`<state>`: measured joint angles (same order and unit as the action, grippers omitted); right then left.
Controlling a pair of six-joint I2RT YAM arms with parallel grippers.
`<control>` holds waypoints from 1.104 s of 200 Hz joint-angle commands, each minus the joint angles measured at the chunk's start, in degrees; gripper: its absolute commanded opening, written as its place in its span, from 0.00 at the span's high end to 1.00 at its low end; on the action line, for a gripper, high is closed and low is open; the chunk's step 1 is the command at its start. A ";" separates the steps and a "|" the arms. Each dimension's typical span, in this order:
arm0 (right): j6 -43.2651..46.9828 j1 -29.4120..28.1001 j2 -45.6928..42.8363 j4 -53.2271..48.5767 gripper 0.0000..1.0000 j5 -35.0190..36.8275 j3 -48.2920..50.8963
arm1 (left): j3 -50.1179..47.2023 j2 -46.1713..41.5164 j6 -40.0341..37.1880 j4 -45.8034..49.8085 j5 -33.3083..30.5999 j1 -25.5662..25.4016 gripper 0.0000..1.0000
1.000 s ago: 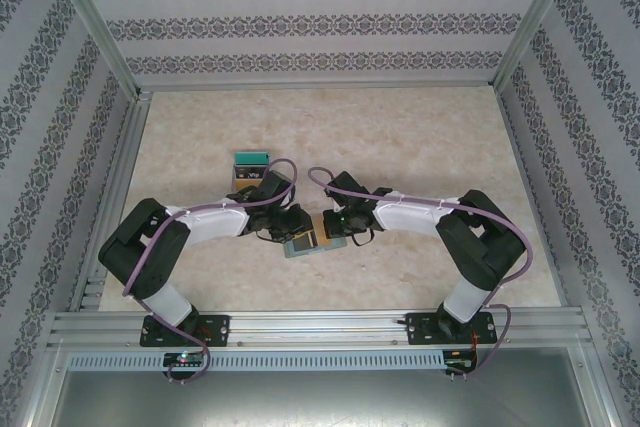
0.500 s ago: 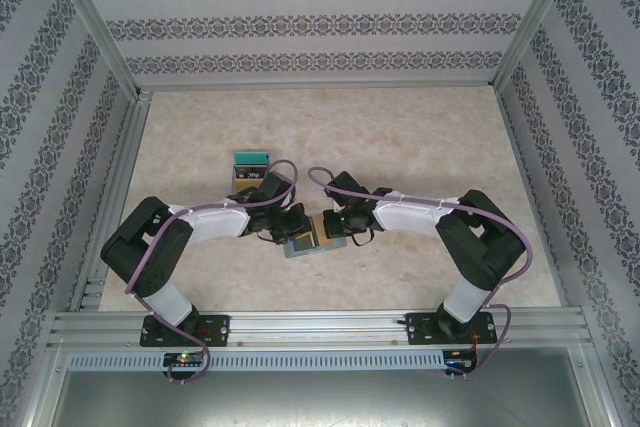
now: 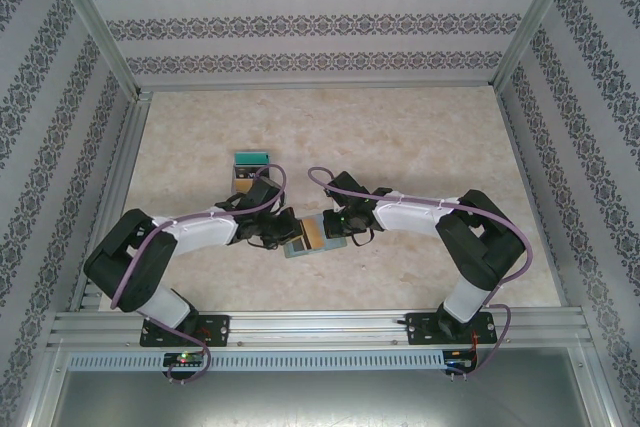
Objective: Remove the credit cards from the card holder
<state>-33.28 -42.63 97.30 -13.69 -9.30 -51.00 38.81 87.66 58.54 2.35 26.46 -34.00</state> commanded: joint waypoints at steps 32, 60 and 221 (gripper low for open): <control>-0.74 -0.35 1.09 -2.61 0.90 0.95 0.11 | -3.08 -5.35 -2.79 6.60 -2.58 2.11 0.93; -0.74 -0.40 1.05 -2.57 0.90 0.95 0.11 | -3.56 -8.84 -3.91 9.58 -3.24 2.95 0.93; 4.42 4.38 -14.62 -5.83 0.36 4.40 -1.30 | 26.56 -15.52 -52.91 41.87 -27.07 3.06 1.00</control>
<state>-29.89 -39.18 85.65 -17.85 -6.68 -51.42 62.89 71.57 25.08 37.93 6.59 -31.38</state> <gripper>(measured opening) 0.576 0.053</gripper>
